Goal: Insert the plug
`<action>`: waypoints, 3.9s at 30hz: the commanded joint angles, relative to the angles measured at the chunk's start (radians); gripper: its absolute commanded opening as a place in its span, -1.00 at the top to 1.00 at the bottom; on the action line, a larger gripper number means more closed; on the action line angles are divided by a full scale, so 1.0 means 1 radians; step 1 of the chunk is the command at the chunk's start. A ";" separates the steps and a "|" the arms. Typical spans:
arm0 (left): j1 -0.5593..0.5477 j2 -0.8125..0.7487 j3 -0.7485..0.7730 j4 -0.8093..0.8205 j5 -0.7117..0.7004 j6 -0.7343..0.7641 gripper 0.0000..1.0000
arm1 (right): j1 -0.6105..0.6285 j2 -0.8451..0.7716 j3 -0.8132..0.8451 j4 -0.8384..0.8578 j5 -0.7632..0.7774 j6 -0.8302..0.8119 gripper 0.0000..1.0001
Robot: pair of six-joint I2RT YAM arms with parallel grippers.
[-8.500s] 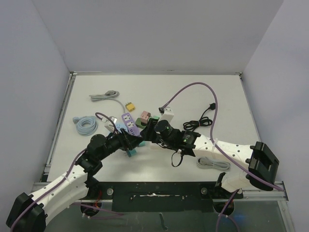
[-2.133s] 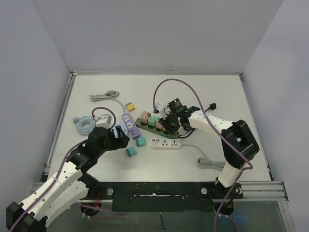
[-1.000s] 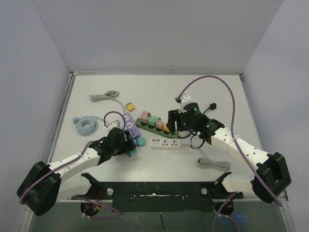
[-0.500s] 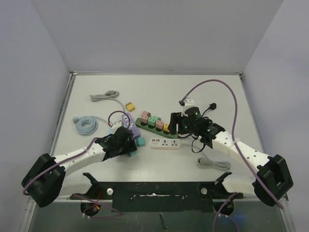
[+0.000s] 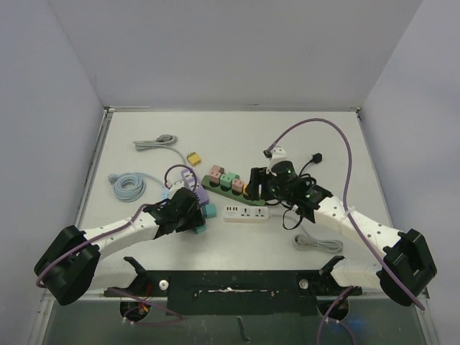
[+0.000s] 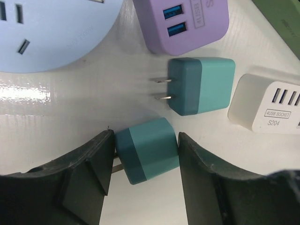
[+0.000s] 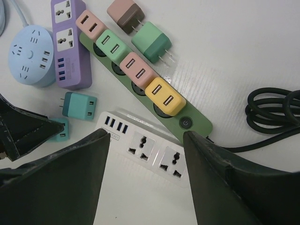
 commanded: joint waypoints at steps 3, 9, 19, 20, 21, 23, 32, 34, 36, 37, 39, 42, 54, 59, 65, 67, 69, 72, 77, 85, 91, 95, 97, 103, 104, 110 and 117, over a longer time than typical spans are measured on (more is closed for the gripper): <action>-0.005 -0.058 -0.019 0.022 0.027 -0.011 0.06 | 0.035 -0.033 -0.036 0.087 -0.021 0.109 -0.29; 0.000 -0.183 -0.043 0.111 0.024 -0.007 0.07 | 0.156 -0.022 -0.128 0.235 -0.061 0.205 -0.40; 0.006 -0.190 0.015 0.171 0.060 -0.018 0.07 | 0.323 0.192 -0.068 0.467 -0.072 0.244 -0.57; 0.007 -0.192 0.016 0.171 0.064 -0.024 0.07 | 0.323 0.206 -0.066 0.504 -0.067 0.243 -0.57; 0.008 -0.195 0.018 0.172 0.070 -0.030 0.07 | 0.323 0.216 -0.064 0.522 -0.063 0.244 -0.56; 0.012 -0.199 0.022 0.168 0.079 -0.042 0.07 | 0.323 0.239 -0.054 0.564 -0.056 0.245 -0.55; 0.029 -0.239 0.028 0.173 0.127 -0.130 0.07 | 0.324 0.330 -0.097 0.782 -0.069 0.321 -0.29; 0.031 -0.257 0.025 0.173 0.139 -0.164 0.07 | 0.325 0.338 -0.128 0.874 -0.057 0.325 -0.20; 0.033 -0.272 0.024 0.169 0.150 -0.186 0.07 | 0.329 0.343 -0.156 0.965 -0.034 0.321 -0.11; 0.036 -0.278 0.026 0.161 0.153 -0.194 0.06 | 0.330 0.343 -0.165 0.991 -0.021 0.314 -0.09; 0.046 -0.297 0.024 0.146 0.157 -0.212 0.06 | 0.334 0.340 -0.171 1.015 0.008 0.297 -0.07; 0.061 -0.323 0.012 0.139 0.168 -0.247 0.02 | 0.340 0.339 -0.176 1.046 0.027 0.279 -0.01; 0.124 -0.417 0.018 0.107 0.145 -0.215 -0.38 | 0.329 0.288 -0.150 1.011 -0.053 0.110 1.00; 0.164 -0.458 0.154 -0.064 0.004 -0.005 -0.47 | 0.279 0.200 -0.157 0.836 -0.157 -0.123 1.00; 0.165 -0.546 0.231 -0.151 -0.094 0.239 -0.52 | 0.140 0.054 -0.213 0.667 -0.348 -0.342 1.00; 0.167 -0.568 0.237 -0.153 -0.088 0.287 -0.53 | 0.097 0.020 -0.216 0.597 -0.400 -0.417 1.00; 0.167 -0.582 0.235 -0.151 -0.072 0.324 -0.53 | 0.044 0.000 -0.212 0.531 -0.465 -0.472 1.00; 0.166 -0.593 0.233 -0.144 -0.042 0.368 -0.52 | -0.058 -0.015 -0.212 0.460 -0.653 -0.551 1.00; 0.166 -0.577 0.218 -0.128 0.037 0.367 -0.53 | -0.168 -0.009 -0.198 0.366 -0.856 -0.669 1.00; 0.167 -0.526 0.166 -0.060 0.150 0.300 -0.53 | -0.189 0.062 -0.179 0.306 -0.982 -0.801 1.00; 0.166 -0.514 0.153 -0.049 0.159 0.289 -0.53 | -0.190 0.108 -0.178 0.312 -0.904 -0.838 1.00; 0.166 -0.509 0.148 -0.047 0.156 0.281 -0.53 | -0.190 0.140 -0.182 0.306 -0.873 -0.874 1.00; 0.167 -0.508 0.144 -0.042 0.155 0.277 -0.53 | -0.189 0.150 -0.179 0.300 -0.871 -0.893 1.00; 0.167 -0.500 0.143 -0.036 0.153 0.276 -0.52 | -0.190 0.196 -0.175 0.313 -0.871 -0.928 1.00; 0.167 -0.500 0.143 -0.036 0.152 0.275 -0.53 | -0.189 0.203 -0.175 0.319 -0.869 -0.931 1.00; 0.166 -0.503 0.141 -0.037 0.146 0.274 -0.53 | -0.190 0.248 -0.174 0.333 -0.866 -0.956 1.00; 0.167 -0.507 0.135 -0.039 0.141 0.278 -0.53 | -0.190 0.257 -0.162 0.269 -0.922 -1.015 1.00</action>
